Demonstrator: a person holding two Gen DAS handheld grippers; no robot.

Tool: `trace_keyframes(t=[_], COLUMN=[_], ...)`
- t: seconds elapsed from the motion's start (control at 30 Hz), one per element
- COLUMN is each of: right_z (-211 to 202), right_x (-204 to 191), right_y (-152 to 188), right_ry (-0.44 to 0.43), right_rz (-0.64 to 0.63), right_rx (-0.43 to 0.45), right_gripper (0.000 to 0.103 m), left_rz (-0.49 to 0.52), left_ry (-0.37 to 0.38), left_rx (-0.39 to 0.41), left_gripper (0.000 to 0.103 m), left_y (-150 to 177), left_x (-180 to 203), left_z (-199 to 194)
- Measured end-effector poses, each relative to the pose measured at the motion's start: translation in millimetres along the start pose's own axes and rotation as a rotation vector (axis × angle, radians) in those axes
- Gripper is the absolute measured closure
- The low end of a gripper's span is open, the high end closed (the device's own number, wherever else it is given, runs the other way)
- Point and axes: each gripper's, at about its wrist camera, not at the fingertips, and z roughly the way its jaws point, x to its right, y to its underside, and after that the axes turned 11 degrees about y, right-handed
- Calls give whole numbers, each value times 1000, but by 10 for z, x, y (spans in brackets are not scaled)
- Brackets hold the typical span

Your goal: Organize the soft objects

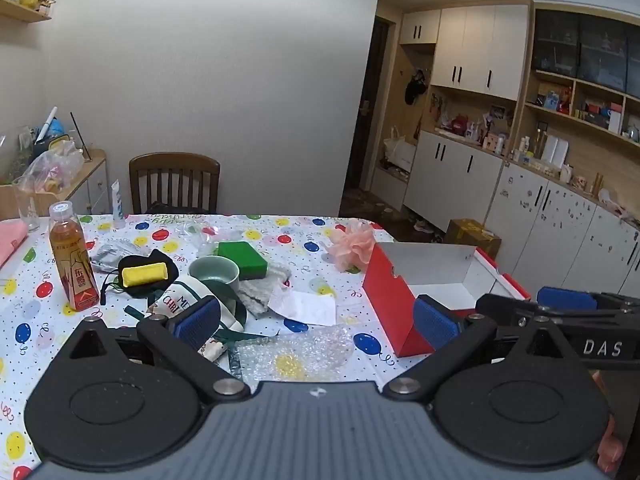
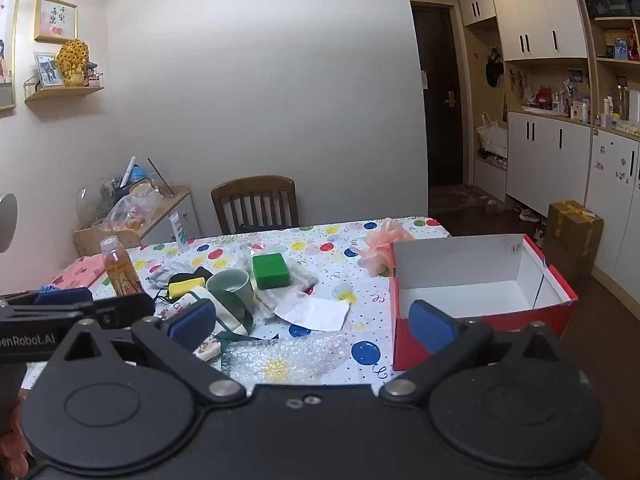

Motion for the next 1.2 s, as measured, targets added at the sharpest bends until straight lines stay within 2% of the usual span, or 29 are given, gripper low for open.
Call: trace_keyframes(t=[0.07,0.33,0.53,1.2], right_z=[0,18,49,-14], right_x=[-5,36,36,37], right_y=[-9,32,35,-16], right_ry=[16,16,14,14], right_rz=[-30,-11,-14,-13], right_rx=[-11,-18,-16,-12], right_gripper=[0,0,0,0], left_rz=[-20,-17,-18,-33], left_ry=[16,9,13,10], left_rx=[18,3,12,9], left_gripper=[0,0,0,0], left_y=[-1,-28,75,22], left_x=[-16,24,-4,-18], left_z=[-16,-40,-12,52])
